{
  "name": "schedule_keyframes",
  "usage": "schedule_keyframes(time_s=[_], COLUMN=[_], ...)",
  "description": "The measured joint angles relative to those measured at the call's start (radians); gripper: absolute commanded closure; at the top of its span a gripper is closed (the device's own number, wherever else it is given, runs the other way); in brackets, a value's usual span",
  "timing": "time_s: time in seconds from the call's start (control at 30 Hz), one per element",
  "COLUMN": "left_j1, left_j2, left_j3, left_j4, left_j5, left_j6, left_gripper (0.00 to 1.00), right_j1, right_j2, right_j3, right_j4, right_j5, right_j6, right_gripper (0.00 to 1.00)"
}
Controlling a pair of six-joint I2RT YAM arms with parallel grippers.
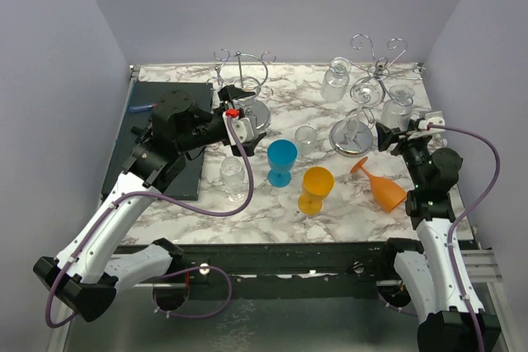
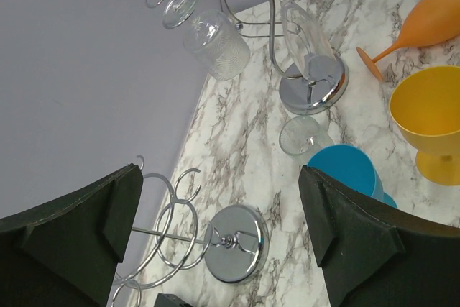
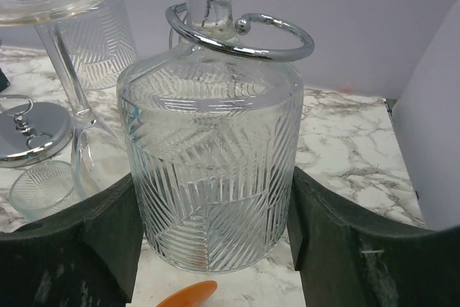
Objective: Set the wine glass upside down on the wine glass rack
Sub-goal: Turn the wine glass upside down at the wine rack.
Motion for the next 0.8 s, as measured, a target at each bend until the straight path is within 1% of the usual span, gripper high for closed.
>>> schedule_keyframes(time_s=[0.13,0.27,0.53,0.8], left_j1=[0.0,0.0,0.0,0.0], left_j2=[0.0,0.003,0.011,0.012], left_j3=[0.0,0.0,-0.005,-0.007], left_j4=[0.0,0.0,0.001,0.002], left_j5=[0.0,0.0,0.0,0.0], left_j6=[0.001,0.005,0.008,0.008], left_gripper=[0.01,0.01,0.01,0.01], right_j1=[0.0,0.0,0.0,0.001], right_j2=[-0.004,-0.041,-0.103,-0.073], right_j3=[-0.011,-0.043,-0.072,-0.073], right_j4=[0.019,0.02,0.014,0.014], right_j5=[0.001,0.012,0.084,0.168], right_j6=[0.01,0.023,0.038,0.073], right_gripper=[1.0,1.0,1.0,1.0])
